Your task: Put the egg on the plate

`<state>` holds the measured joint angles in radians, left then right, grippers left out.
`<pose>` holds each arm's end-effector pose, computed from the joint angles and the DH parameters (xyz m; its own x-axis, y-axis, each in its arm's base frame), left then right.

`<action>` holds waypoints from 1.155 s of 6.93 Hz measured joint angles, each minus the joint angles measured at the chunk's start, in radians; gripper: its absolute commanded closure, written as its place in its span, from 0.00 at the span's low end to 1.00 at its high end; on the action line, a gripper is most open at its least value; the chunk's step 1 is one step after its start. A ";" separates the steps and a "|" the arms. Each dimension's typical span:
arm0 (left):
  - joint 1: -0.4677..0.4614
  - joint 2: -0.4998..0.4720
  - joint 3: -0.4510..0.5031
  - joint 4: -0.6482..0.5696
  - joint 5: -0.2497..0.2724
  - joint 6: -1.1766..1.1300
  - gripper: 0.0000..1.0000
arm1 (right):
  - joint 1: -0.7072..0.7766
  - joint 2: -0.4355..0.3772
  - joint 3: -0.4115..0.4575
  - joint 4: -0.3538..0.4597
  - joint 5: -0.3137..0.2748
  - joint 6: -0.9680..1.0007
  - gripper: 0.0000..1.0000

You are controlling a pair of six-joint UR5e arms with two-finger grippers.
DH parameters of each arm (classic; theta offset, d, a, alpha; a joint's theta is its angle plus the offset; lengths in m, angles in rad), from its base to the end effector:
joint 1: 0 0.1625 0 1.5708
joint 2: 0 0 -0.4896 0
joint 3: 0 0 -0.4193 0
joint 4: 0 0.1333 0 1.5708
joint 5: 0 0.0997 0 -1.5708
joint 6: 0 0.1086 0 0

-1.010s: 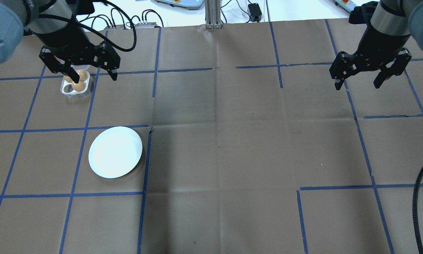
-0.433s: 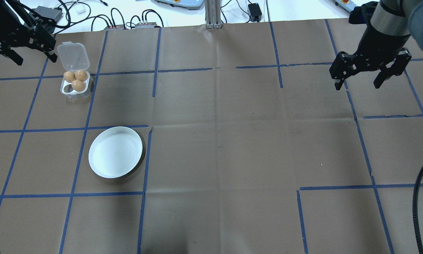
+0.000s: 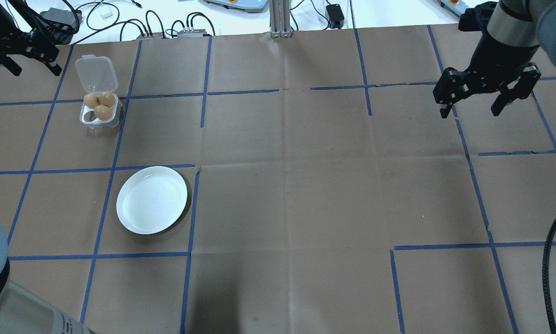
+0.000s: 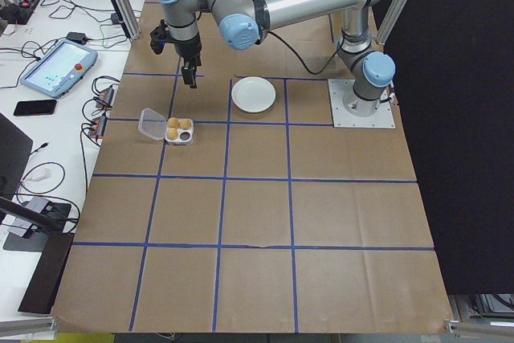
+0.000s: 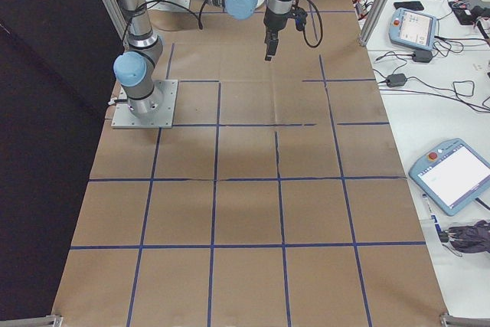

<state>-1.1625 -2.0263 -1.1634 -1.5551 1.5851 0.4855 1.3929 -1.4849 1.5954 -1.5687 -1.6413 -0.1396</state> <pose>0.1691 -0.7226 0.4703 -0.9970 0.0773 0.0025 0.0773 0.9964 0.0353 0.0271 -0.5593 0.4852 -0.9981 0.0310 0.0537 0.0373 0.9919 0.1210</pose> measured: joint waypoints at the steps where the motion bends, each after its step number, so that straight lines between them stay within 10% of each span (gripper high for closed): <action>1: 0.000 -0.048 0.009 0.028 0.000 0.008 0.01 | 0.000 0.000 0.000 0.001 0.000 0.000 0.00; 8: -0.003 -0.157 -0.208 0.380 0.002 0.007 0.01 | 0.000 0.000 0.000 0.001 0.000 0.000 0.00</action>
<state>-1.1650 -2.1832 -1.3715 -1.1749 1.5874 0.4924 1.3929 -1.4849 1.5953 -1.5682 -1.6414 -0.1396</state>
